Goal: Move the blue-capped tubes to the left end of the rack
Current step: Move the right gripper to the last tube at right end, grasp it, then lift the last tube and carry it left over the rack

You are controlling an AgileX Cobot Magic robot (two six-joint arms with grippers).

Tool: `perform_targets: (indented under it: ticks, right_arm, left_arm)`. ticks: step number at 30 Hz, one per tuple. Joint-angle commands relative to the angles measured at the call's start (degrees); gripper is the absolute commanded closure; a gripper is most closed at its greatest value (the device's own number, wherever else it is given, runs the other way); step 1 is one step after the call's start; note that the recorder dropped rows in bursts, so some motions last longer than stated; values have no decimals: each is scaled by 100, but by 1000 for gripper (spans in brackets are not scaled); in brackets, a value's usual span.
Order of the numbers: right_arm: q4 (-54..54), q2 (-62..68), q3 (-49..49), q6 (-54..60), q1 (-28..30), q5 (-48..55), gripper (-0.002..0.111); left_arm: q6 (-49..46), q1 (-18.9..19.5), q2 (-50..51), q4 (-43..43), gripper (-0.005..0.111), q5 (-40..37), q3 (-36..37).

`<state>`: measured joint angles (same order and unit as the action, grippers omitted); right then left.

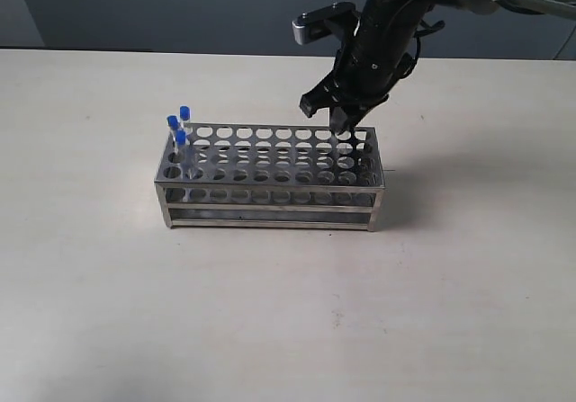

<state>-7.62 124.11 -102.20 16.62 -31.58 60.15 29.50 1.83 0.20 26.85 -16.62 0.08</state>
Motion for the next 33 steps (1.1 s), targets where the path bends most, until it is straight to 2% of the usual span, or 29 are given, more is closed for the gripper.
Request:
perform_targets:
  ticks: [1,5,22,28,33]
  right_arm:
    - [50,-43,19,34,28,-41,89]
    - [115,-281,19,34,16,8,109]
    - [-219,-1299,19,234,-8,228,109]
    - [-780,-1429,19,910,-466,152,109]
    - [-1161,-1318,19,1377,-1061,-308,109]
  left_arm:
    - [10,-22,-20,-2,106,-11,-8]
    - [10,-22,-20,-2,106,-11,-8]
    - [10,-22,-20,-2,106,-1,-8]
    - [10,-22,-20,-2,106,-1,-8]
    - [10,-22,-20,-2,106,-1,-8]
